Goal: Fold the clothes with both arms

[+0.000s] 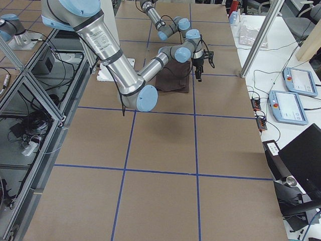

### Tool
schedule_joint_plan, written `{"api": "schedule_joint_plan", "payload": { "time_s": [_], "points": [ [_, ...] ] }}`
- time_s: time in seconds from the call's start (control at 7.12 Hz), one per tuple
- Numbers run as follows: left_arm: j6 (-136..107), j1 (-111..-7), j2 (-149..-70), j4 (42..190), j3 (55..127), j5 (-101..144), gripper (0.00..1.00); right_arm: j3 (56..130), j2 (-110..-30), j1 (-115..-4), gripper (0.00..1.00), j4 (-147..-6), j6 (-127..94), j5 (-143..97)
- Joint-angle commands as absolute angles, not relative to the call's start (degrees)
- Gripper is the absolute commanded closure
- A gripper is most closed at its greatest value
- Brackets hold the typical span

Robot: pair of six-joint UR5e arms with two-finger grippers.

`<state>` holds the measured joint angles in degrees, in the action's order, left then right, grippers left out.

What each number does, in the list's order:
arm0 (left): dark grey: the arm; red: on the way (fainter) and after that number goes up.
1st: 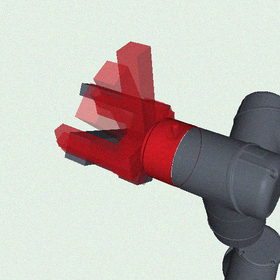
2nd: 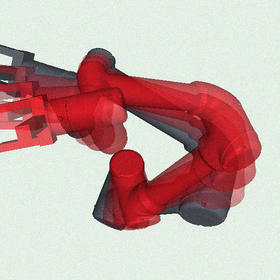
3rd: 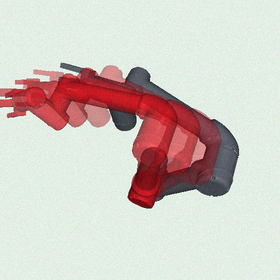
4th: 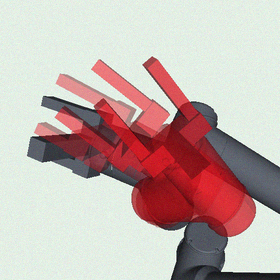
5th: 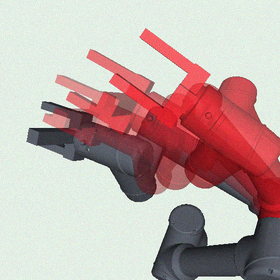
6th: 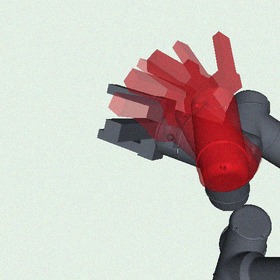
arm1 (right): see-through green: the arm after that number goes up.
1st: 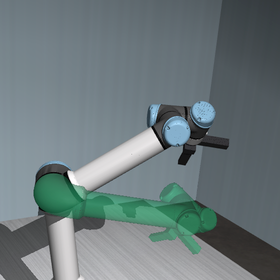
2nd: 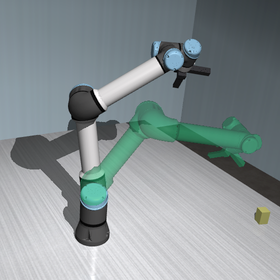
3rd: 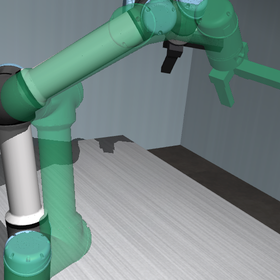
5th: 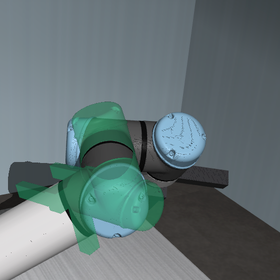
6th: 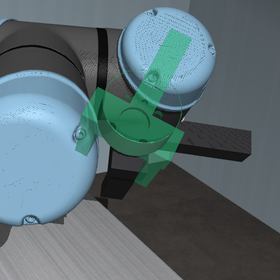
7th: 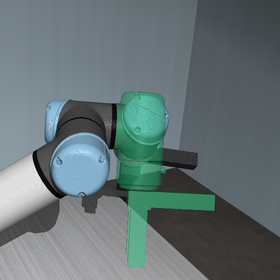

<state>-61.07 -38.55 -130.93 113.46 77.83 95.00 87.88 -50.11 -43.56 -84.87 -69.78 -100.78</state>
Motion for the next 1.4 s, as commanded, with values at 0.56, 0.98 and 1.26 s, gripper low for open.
{"api": "schedule_joint_plan", "payload": {
  "time_s": [0.56,0.98,1.26],
  "points": [
    [-33.2,-54.45,-107.28,98.01,113.86,107.54,0.0,101.95,-74.14,-65.33,0.0,-85.17,-33.32,-117.99],
    [-10.1,-72.45,-97.24,93.37,115.67,123.27,0.0,101.16,-81.47,-84.77,0.0,-100.97,0.32,-129.27],
    [-8.45,-80.29,-91.95,93.16,109.56,123.66,0.0,101.34,-91.71,-88.75,0.0,-101.11,6.59,-128.4]
  ]
}}
